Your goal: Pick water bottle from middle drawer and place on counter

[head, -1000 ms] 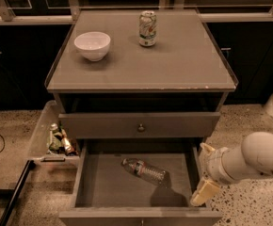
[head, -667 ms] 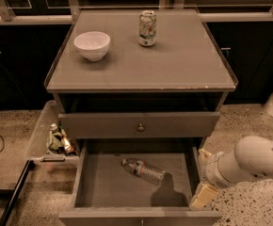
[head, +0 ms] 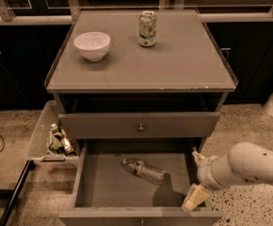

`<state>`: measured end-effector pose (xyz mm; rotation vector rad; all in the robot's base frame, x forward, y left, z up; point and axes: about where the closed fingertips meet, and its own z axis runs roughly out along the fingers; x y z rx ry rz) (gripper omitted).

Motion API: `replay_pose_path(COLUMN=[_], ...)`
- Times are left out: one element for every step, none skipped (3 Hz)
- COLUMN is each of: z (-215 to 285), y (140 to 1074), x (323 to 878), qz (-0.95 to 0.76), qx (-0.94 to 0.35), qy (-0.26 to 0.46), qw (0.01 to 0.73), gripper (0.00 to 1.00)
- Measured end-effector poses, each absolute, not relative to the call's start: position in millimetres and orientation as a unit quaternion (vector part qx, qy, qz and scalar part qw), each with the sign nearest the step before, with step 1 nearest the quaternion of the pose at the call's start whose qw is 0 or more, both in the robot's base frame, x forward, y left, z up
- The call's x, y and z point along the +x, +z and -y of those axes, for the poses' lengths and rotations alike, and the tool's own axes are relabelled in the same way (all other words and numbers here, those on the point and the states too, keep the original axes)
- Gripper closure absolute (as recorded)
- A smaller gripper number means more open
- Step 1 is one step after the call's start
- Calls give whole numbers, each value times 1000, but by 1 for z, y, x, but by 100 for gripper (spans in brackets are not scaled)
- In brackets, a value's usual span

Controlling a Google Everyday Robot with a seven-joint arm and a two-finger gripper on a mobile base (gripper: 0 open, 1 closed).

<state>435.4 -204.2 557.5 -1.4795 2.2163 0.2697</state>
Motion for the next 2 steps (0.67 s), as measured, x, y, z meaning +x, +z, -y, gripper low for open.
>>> replay_pose_path(z=[180,154], y=[516,469], x=[450,469], qz=[-807,-806], qx=[-513,-492], qy=[133,168], qw=[261,284], gripper=[0,0])
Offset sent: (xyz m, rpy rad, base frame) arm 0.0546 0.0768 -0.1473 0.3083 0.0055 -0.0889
